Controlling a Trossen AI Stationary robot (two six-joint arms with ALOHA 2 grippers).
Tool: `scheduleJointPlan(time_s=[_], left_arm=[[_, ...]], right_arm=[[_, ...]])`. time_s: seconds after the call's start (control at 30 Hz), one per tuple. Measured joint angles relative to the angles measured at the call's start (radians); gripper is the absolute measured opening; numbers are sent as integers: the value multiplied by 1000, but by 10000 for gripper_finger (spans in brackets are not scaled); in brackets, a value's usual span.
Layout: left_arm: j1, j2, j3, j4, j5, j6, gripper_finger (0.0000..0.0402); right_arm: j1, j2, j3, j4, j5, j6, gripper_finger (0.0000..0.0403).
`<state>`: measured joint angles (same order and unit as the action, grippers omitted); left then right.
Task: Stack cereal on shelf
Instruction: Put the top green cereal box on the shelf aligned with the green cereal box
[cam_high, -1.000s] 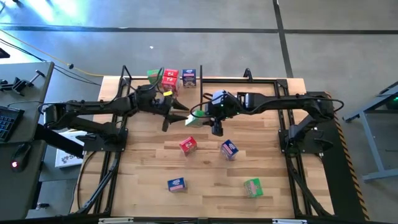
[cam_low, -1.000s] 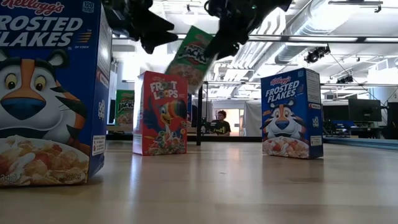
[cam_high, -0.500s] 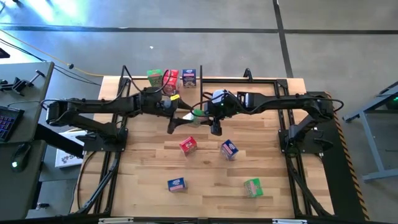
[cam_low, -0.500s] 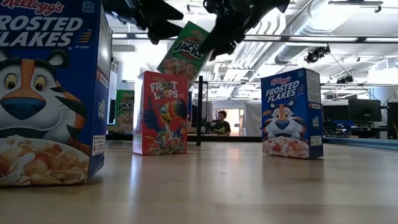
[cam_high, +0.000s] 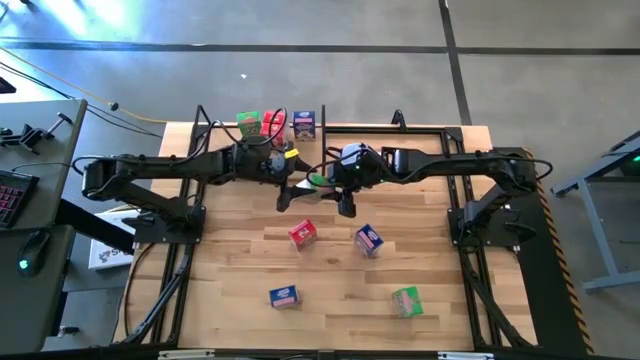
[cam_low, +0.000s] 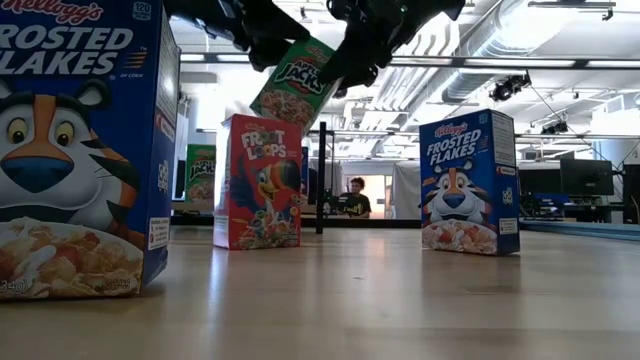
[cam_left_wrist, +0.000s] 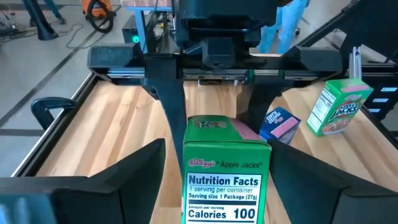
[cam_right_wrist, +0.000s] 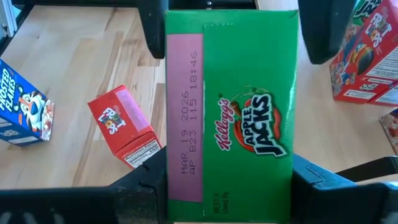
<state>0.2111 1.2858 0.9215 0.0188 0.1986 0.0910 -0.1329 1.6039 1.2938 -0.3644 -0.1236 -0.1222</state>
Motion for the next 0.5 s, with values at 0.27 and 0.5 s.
scheduleJointPlan(time_s=[0.27, 0.5], left_arm=[[0, 0, 0, 2, 2, 19, 225], [10, -11, 0, -2, 13, 44, 179]], right_arm=[[0, 0, 0, 23, 3, -10, 174], [1, 0, 0, 41, 10, -10, 174]])
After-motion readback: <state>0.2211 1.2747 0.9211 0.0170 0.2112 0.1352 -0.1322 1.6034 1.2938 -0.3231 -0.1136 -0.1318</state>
